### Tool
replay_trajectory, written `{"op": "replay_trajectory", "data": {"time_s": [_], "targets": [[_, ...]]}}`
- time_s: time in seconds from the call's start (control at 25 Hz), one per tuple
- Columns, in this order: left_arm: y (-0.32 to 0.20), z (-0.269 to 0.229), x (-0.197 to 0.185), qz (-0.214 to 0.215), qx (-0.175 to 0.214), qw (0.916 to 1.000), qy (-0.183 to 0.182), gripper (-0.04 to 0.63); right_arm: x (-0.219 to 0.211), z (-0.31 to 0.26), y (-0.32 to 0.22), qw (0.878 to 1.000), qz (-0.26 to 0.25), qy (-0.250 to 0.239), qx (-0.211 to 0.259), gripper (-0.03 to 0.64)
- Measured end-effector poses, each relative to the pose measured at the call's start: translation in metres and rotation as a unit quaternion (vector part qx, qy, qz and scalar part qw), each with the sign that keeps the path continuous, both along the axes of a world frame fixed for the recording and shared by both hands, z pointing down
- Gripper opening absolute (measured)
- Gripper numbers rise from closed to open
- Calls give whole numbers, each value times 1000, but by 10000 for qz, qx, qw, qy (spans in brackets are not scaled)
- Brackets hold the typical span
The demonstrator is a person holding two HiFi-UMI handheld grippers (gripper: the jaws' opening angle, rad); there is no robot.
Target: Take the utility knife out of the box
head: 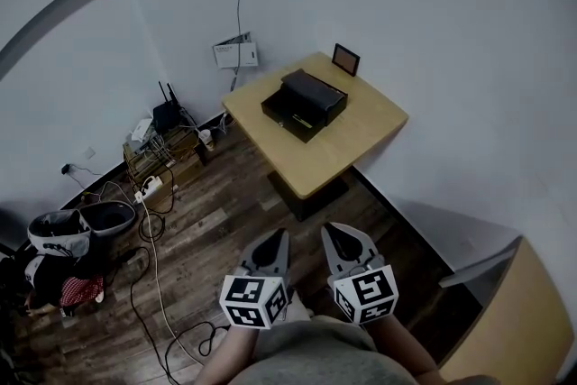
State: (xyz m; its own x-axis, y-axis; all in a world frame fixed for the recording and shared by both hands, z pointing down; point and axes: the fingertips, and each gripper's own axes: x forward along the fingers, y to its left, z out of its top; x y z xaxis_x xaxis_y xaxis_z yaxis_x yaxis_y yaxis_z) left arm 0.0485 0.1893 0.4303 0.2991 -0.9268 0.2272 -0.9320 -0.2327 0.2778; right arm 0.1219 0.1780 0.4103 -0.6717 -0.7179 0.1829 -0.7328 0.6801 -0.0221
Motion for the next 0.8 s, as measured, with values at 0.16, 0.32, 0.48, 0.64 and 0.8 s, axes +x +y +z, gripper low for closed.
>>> {"op": "replay_trajectory", "data": {"time_s": [0.16,0.32,0.48,0.64,0.8], "targets": [[-13,2,-7,-73,-55,10000,21,3,-4,1,-16,9999,-66,-58,-149,2],[-34,4,-16,-74,-90,9999,54,5,-10,3,-40,9998,-25,-26,-202,2],[-65,6,-24,-29,-115,9999,77,4,-17,8,-66,9996,2,-24,-296,0],[-103,11,-35,20,-159,9998,101,4,-27,13,-104,9993,40,-16,-360,0],[-144,17,-48,106,-211,9997,101,4,-40,15,-147,9992,122,-40,-382,1]]}}
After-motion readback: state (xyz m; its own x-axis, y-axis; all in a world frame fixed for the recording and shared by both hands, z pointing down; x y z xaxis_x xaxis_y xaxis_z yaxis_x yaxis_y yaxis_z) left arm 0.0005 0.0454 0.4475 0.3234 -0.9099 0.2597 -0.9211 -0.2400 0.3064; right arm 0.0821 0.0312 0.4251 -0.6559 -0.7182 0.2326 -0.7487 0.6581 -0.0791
